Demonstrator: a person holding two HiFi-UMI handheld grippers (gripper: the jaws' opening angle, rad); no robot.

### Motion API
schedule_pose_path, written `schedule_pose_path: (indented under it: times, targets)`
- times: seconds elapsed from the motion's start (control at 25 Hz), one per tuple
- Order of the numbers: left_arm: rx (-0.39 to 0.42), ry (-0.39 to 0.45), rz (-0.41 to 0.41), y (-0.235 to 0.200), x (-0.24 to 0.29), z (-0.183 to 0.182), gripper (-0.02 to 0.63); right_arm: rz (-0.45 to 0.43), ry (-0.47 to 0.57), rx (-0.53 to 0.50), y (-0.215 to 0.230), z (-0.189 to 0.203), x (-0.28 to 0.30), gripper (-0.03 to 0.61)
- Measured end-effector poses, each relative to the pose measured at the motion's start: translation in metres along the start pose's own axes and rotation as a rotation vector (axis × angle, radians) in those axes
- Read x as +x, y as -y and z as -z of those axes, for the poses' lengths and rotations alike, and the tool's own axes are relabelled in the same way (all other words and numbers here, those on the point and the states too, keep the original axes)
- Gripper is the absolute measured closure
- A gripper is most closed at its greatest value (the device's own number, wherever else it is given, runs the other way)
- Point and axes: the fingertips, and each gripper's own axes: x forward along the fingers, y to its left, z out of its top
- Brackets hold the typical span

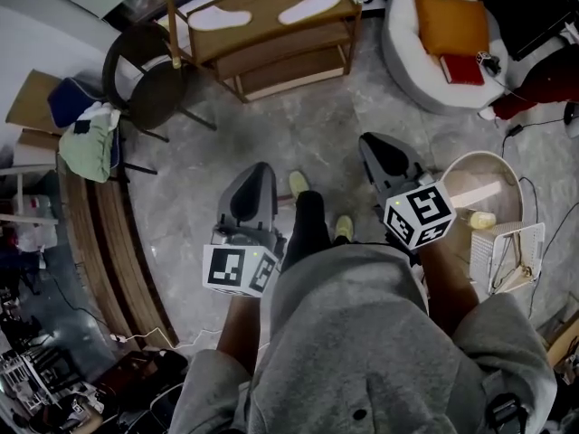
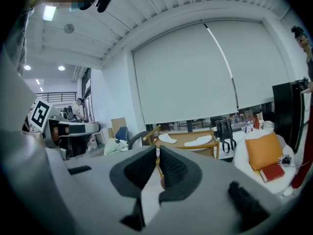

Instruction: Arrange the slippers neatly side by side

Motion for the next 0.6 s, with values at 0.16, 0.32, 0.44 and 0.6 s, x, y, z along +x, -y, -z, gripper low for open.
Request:
schedule_pose_path:
  times: [0.16, 0.32, 0.44, 0.6]
  targets:
    - [-0.016, -0.012, -0.012, -0.03, 0.021, -0.004, 0.591, -0.012, -0.021, -0.007, 0.005, -0.007, 0.035, 0.543]
    - [-0.026, -0.021, -0.019, -0.061, 0.048, -0.01, 0.591, -0.023, -0.036, -0.022, 0.011, -0.019, 0.073, 0.543]
    - [-0.031, -0.026, -0.017, -0.079, 0.068, -0.018, 0.591, -0.021, -0.038, -0.012, 0.018, -0.031, 0.099, 0.543]
    - [-0.034, -0.026, -0.013, -0.107, 0.088, -0.03, 0.591, -0.009, -0.031, -0.022, 0.023, -0.049, 0.135, 0.543]
